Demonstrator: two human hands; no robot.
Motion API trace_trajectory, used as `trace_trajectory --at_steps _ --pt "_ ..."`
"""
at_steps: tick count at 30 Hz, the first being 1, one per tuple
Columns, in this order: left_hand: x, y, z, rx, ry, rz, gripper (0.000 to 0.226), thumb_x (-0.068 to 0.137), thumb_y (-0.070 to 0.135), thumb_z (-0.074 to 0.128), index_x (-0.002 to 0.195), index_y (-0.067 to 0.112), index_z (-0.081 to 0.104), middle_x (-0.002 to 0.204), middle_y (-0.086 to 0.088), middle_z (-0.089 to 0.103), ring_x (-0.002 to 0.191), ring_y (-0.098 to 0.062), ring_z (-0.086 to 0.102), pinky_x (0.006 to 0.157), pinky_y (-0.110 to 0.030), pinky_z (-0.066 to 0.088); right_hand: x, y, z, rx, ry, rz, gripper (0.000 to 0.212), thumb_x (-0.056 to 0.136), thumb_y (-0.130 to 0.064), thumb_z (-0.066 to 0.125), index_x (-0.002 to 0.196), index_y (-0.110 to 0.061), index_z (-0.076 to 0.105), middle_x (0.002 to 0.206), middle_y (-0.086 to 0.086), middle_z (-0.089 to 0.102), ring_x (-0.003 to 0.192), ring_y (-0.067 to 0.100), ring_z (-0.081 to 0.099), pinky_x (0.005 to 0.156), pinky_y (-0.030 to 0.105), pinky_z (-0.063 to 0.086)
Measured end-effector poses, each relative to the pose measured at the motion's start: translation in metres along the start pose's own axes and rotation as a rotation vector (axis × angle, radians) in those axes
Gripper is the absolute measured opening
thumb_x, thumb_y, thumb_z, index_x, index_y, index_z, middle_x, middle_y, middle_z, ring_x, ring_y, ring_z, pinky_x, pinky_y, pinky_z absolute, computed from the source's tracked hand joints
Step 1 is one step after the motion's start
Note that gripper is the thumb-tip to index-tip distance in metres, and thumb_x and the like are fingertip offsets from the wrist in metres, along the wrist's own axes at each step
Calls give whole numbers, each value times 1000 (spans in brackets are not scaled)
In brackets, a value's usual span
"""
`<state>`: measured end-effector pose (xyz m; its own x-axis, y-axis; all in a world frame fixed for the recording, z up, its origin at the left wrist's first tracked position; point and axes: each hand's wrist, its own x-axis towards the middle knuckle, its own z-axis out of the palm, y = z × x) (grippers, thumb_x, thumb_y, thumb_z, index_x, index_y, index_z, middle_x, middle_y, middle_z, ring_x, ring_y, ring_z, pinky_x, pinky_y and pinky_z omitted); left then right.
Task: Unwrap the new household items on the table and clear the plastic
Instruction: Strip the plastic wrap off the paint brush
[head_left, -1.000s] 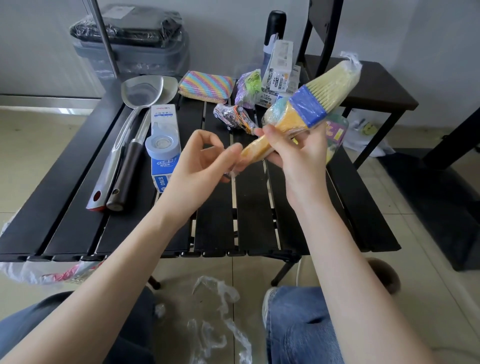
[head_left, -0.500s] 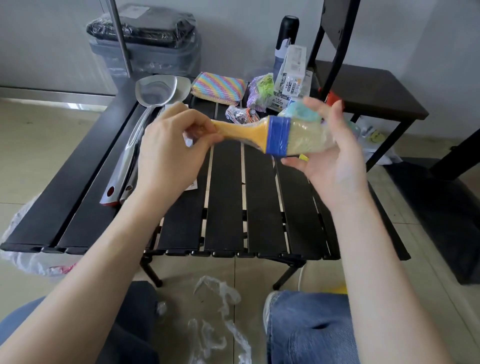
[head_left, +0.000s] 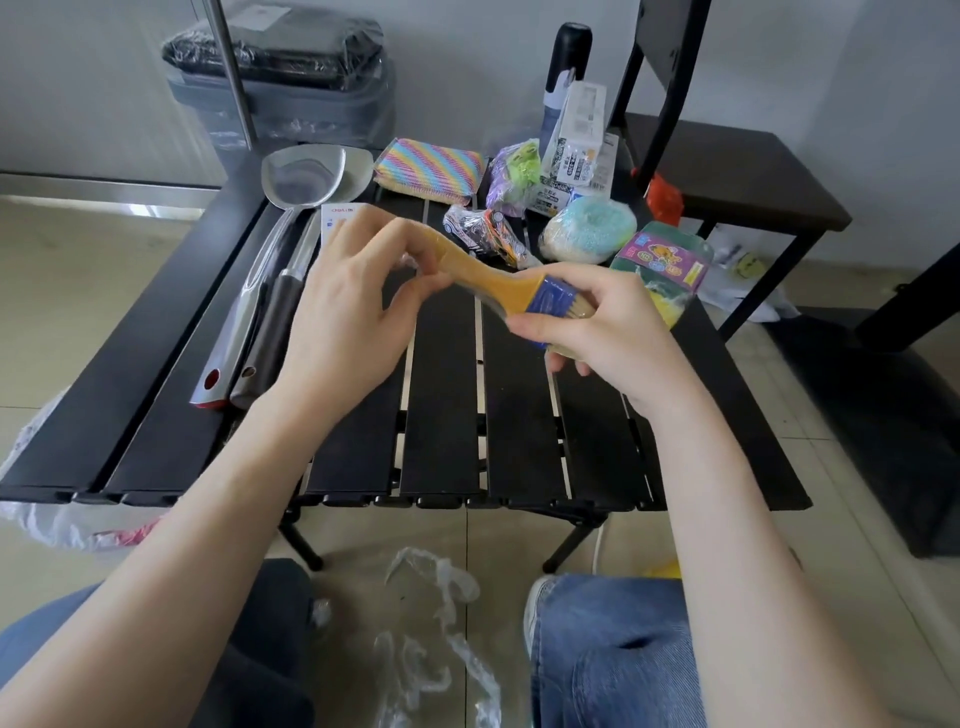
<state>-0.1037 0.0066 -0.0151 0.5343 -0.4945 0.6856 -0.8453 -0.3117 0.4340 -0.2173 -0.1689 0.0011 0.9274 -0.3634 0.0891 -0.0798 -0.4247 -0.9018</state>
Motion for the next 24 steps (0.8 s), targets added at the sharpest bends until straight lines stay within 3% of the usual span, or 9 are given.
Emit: trace_trajectory --at_steps 3,5,9,12,17,19,21,24 --pt "0 -3 1 22 -32 -42 10 85 17 65 86 11 58 89 2 59 82 -13 44 71 -22 32 1 2 5 -47 66 -5 30 80 -19 76 109 -21 70 81 -7 67 53 0 57 45 14 41" --pt "1 -1 -1 -43 -66 -146 14 84 19 70 88 14 57 82 13 56 83 -12 49 74 -24 38 2 5 8 -83 97 -8 31 79 -21 77 109 -22 70 83 -9 67 56 0 58 49 16 44" --pt "3 4 -1 -92 -56 -262 19 82 27 73 95 18 63 80 14 58 82 -7 53 74 -6 35 3 8 11 -124 157 -56 26 79 -24 77 104 -24 70 83 -12 67 67 7 62 58 27 52" --pt "6 4 0 -77 -22 -275 8 82 25 73 87 20 70 82 8 62 81 -8 54 74 -8 37 4 9 14 -163 217 -106 25 77 -26 78 101 -24 70 84 -11 69 79 12 65 69 40 57" --pt "9 5 -5 -215 -76 -196 8 82 18 72 81 13 67 89 12 58 86 12 49 78 -4 34 6 10 16 -207 312 -142 29 77 -30 77 103 -21 69 84 -9 67 77 12 64 70 42 56" --pt "7 5 -5 -213 -109 -112 11 82 21 70 81 11 65 100 15 61 100 9 47 88 -9 33 6 9 15 -216 328 -147 27 78 -29 77 103 -20 68 81 -10 66 74 11 63 67 41 57" --pt "4 5 -4 -235 -143 -113 11 84 24 65 82 15 61 105 17 64 111 -6 51 97 -22 38 6 9 15 -228 331 -149 26 78 -30 77 101 -21 67 79 -10 65 72 12 64 66 41 57" --pt "1 9 -3 -263 -125 -197 13 86 32 64 87 21 57 89 20 64 102 -14 55 91 -39 45 4 9 19 -275 333 -174 25 79 -32 76 98 -21 65 77 -11 63 69 12 63 66 41 55"
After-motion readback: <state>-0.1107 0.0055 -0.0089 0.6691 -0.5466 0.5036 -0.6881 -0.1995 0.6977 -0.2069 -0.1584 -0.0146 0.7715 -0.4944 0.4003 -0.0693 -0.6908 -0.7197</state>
